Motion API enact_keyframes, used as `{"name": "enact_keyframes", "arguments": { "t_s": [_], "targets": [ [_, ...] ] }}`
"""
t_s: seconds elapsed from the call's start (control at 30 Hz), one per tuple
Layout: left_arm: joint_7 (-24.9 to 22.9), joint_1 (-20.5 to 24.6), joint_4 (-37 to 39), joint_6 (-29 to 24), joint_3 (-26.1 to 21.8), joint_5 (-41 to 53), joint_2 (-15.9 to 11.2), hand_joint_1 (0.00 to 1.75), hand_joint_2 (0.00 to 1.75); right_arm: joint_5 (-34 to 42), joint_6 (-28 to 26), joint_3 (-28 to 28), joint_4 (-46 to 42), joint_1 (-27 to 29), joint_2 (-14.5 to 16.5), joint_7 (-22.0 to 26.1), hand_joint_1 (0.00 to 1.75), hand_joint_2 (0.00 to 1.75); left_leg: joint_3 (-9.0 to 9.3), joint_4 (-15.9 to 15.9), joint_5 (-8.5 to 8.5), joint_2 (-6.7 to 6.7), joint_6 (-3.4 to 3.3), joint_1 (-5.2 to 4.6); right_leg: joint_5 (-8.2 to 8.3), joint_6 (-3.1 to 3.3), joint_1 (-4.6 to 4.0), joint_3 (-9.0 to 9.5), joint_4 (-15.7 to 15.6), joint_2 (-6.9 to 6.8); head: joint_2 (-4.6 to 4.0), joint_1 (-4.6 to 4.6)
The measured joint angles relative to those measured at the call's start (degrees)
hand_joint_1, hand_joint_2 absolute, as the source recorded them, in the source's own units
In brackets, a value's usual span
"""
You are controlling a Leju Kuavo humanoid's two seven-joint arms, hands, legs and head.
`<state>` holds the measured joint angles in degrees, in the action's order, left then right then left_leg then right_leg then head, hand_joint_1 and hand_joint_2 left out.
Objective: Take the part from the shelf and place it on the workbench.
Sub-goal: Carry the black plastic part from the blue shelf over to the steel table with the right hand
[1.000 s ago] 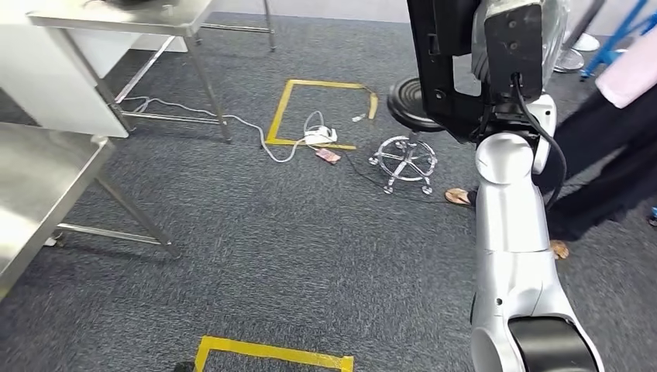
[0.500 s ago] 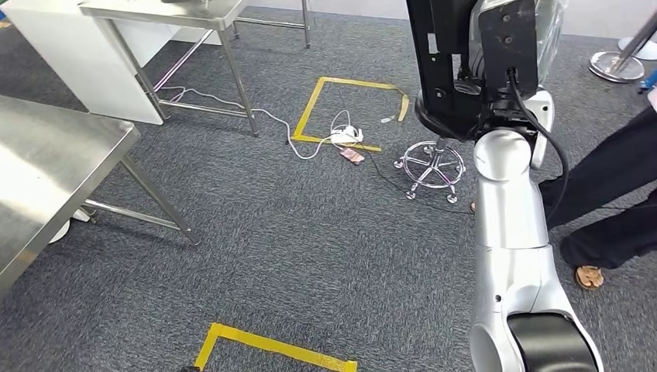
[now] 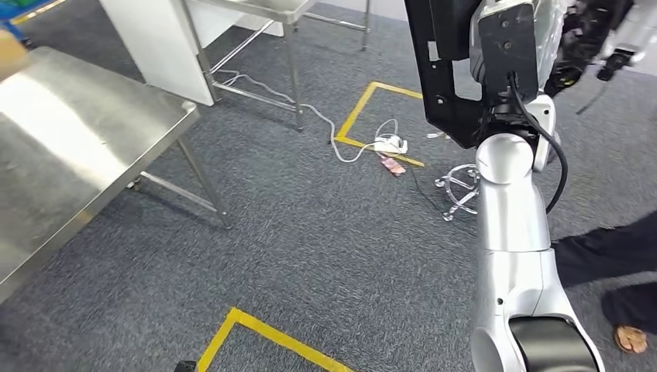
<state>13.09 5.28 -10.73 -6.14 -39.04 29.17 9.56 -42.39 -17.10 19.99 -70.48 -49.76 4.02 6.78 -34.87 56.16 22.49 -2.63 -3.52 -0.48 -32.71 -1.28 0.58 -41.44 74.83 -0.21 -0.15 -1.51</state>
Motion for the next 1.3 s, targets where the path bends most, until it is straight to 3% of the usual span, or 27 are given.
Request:
{"name": "enact_keyframes", "arguments": {
  "t_s": [0.07, 0.1, 0.13, 0.2, 0.27, 0.33, 0.4, 0.47, 0.5, 0.53, 0.63, 0.7, 0.77, 0.83, 0.87, 0.93, 1.0, 1.03, 1.1, 1.13, 1.2, 1.27, 1.3],
  "targets": [
    [0.01, -0.13, 0.00, 0.00, -0.08, -0.03, 0.10, 0.00, 1.75, -0.04, 0.10, -0.01, 0.12, -0.05, 0.02, 0.00, 1.75, 1.75, -0.02, 0.56, 0.35, -1.79, 0.61, 0.44, 3.45, -1.58, 0.78, 2.37, -6.20, 0.69, 0.00, 0.04],
    [0.02, -0.15, 0.00, -0.01, -0.13, -0.04, 0.08, 0.00, 1.75, -0.05, 0.13, 0.00, 0.17, -0.12, -0.01, 0.01, 1.75, 1.75, -0.24, 1.13, 0.68, -2.59, 1.11, 0.58, 5.13, -2.25, 1.24, 4.10, -10.20, 1.85, -0.01, 0.17],
    [0.04, -0.15, 0.00, -0.01, -0.16, -0.05, 0.05, 0.00, 1.75, -0.05, 0.16, 0.03, 0.22, -0.18, 0.01, 0.04, 1.75, 1.75, -0.59, 1.73, 0.98, -3.27, 1.60, 0.69, 6.30, -2.45, 1.55, 5.43, -13.23, 2.78, -0.01, 0.26],
    [0.13, -0.22, 0.01, -0.02, -0.21, -0.10, -0.01, 0.00, 1.75, -0.08, 0.24, 0.07, 0.39, -0.20, 0.12, 0.05, 1.75, 1.75, -1.37, 2.39, 1.21, -4.34, 2.41, 0.83, 6.74, -1.86, 1.53, 6.31, -15.17, 3.64, -0.01, 0.39],
    [0.23, -0.50, 0.02, -0.01, -0.29, -0.22, -0.05, 0.00, 1.75, -0.18, 0.32, 0.10, 0.55, -0.32, 0.39, 0.09, 1.75, 1.75, -1.78, 2.45, 1.19, -4.91, 2.88, 1.04, 6.81, -1.00, 1.42, 6.38, -15.23, 2.50, 0.00, 0.37],
    [0.43, -0.65, 0.04, 0.02, -0.38, -0.33, -0.02, 0.00, 1.75, -0.29, 0.51, 0.16, 0.70, -0.74, 0.80, 0.19, 1.75, 1.75, -2.89, 4.58, 2.39, -2.69, 3.37, 0.97, 6.79, -0.20, 1.60, 6.61, -15.39, 1.42, 0.00, -0.12],
    [0.69, -0.50, 0.04, 0.06, -0.44, -0.37, 0.07, 0.00, 1.75, -0.45, 0.80, 0.22, 0.95, -1.30, 1.06, 0.27, 1.75, 1.75, -6.16, 10.86, 5.29, 0.76, 3.88, 0.99, 6.59, 0.53, 1.42, 6.80, -15.44, 0.32, 0.00, -0.66],
    [0.84, -0.42, 0.05, 0.14, -0.62, -0.39, 0.17, 0.00, 1.75, -0.78, 0.97, 0.44, 1.37, -1.81, 1.07, 0.33, 1.75, 1.75, -9.94, 17.27, 7.25, 2.15, 4.11, 1.18, 6.36, 0.93, 1.10, 6.87, -15.42, -0.94, 0.00, -0.70],
    [0.85, -0.43, 0.05, 0.19, -0.74, -0.38, 0.23, 0.00, 1.75, -1.01, 1.02, 0.63, 1.61, -2.04, 1.08, 0.32, 1.75, 1.75, -10.68, 18.08, 6.89, 2.37, 4.08, 1.21, 6.24, 1.04, 0.98, 6.92, -15.41, -1.57, 0.00, -0.72],
    [0.85, -0.44, 0.05, 0.22, -0.85, -0.36, 0.28, 0.00, 1.75, -1.24, 1.07, 0.88, 1.84, -2.27, 1.09, 0.28, 1.75, 1.75, -10.20, 16.65, 5.55, 2.54, 3.94, 1.20, 6.11, 1.11, 0.88, 7.04, -15.41, -2.16, 0.00, -0.73],
    [0.85, -0.37, 0.04, 0.26, -0.97, -0.11, 0.29, 0.00, 1.75, -1.99, 1.30, 1.36, 2.27, -3.25, 1.16, 0.08, 1.75, 1.75, -4.76, 5.86, 0.66, 4.87, 2.90, 0.57, 5.56, 0.93, 0.48, 7.69, -15.49, -3.71, -0.01, -0.69],
    [0.85, -0.24, 0.04, 0.30, -0.98, 0.01, 0.29, 0.00, 1.75, -2.39, 1.64, 1.56, 2.52, -3.93, 1.14, -0.07, 1.75, 1.75, -3.14, 2.74, 0.16, 5.88, 2.28, -0.09, 5.19, 0.48, 0.22, 8.01, -15.62, -4.67, 0.00, -0.65],
    [0.84, -0.23, 0.03, 0.31, -0.99, 0.01, 0.32, 0.00, 1.75, -2.45, 2.78, 1.85, 2.78, -4.33, 1.19, -0.16, 1.75, 1.75, -2.78, 2.22, 0.15, 4.71, 1.75, -0.15, 4.90, -0.05, 0.04, 8.48, -15.98, -5.62, 0.00, -0.62],
    [0.83, -0.27, 0.04, 0.31, -1.01, 0.06, 0.43, 0.00, 1.75, -2.36, 4.57, 2.21, 3.05, -4.77, 1.23, -0.08, 1.75, 1.75, -1.67, 1.01, -0.24, 3.59, 1.20, 0.15, 4.07, -0.35, 0.05, 8.37, -14.84, -4.29, -0.01, -0.51],
    [0.81, -0.19, 0.04, 0.31, -1.01, 0.11, 0.46, 0.00, 1.75, -2.40, 5.37, 2.46, 3.23, -5.10, 1.18, -0.02, 1.75, 1.75, -1.14, 0.48, -0.46, 3.05, 0.97, 0.36, 3.08, -0.30, 0.08, 7.37, -12.60, -2.92, -0.01, -0.40],
    [0.78, 0.08, 0.04, 0.33, -1.01, 0.21, 0.46, 0.00, 1.75, -2.76, 6.45, 3.03, 3.77, -5.64, 0.84, 0.02, 1.75, 1.75, -0.90, 0.28, -0.52, 1.82, 0.71, 0.49, 0.43, -0.03, 0.24, 3.30, -4.90, -0.58, 0.00, -0.25],
    [0.73, 0.16, 0.04, 0.43, -1.01, 0.25, 0.52, 0.00, 1.75, -3.17, 7.00, 3.43, 4.40, -5.71, 0.53, -0.10, 1.75, 1.75, -0.86, 0.34, -0.44, 0.13, 0.66, 0.54, -0.48, -0.42, 0.34, -0.27, 0.28, -0.05, 0.00, -0.10],
    [0.69, 0.10, 0.04, 0.46, -1.01, 0.25, 0.59, 0.00, 1.75, -3.27, 7.09, 3.56, 4.65, -5.71, 0.44, -0.16, 1.75, 1.75, -0.85, 0.42, -0.39, -0.76, 0.72, 0.58, 0.53, -0.89, 0.41, -0.48, -0.50, 0.06, 0.00, -0.03],
    [0.64, 0.00, 0.04, 0.50, -1.02, 0.26, 0.70, 0.00, 1.75, -3.35, 7.14, 3.78, 4.95, -5.84, 0.33, -0.20, 1.75, 1.75, -0.90, 0.86, -0.10, -2.37, 1.14, 0.72, 4.46, -2.02, 0.86, 1.99, -7.69, 1.03, 0.00, 0.08],
    [0.63, 0.01, 0.04, 0.49, -1.03, 0.27, 0.71, 0.00, 1.75, -3.36, 7.15, 3.90, 5.06, -5.97, 0.26, -0.19, 1.75, 1.75, -1.10, 1.36, 0.21, -3.11, 1.50, 0.72, 6.21, -2.20, 1.11, 3.58, -11.54, 1.83, 0.00, 0.15],
    [0.62, -0.02, 0.04, 0.48, -1.03, 0.27, 0.68, 0.00, 1.75, -3.37, 7.26, 4.18, 5.32, -6.12, 0.21, -0.17, 1.75, 1.75, -1.57, 2.09, 0.74, -4.18, 2.18, 0.77, 7.77, -1.66, 1.22, 5.38, -15.50, 2.75, 0.00, 0.22],
    [0.61, -0.23, 0.04, 0.48, -1.03, 0.27, 0.62, 0.00, 1.75, -3.38, 7.38, 4.34, 5.53, -6.18, 0.29, -0.18, 1.75, 1.75, -1.84, 2.17, 0.90, -4.82, 2.69, 0.96, 7.78, -0.55, 0.99, 5.64, -15.71, 1.97, 0.00, 0.23],
    [0.61, -0.37, 0.04, 0.46, -1.03, 0.27, 0.61, 0.00, 1.75, -3.38, 7.39, 4.38, 5.60, -6.24, 0.40, -0.19, 1.75, 1.75, -2.00, 2.44, 1.12, -4.15, 2.96, 0.96, 7.79, -0.16, 1.03, 5.75, -15.78, 1.57, 0.00, 0.23]
  ]
}}
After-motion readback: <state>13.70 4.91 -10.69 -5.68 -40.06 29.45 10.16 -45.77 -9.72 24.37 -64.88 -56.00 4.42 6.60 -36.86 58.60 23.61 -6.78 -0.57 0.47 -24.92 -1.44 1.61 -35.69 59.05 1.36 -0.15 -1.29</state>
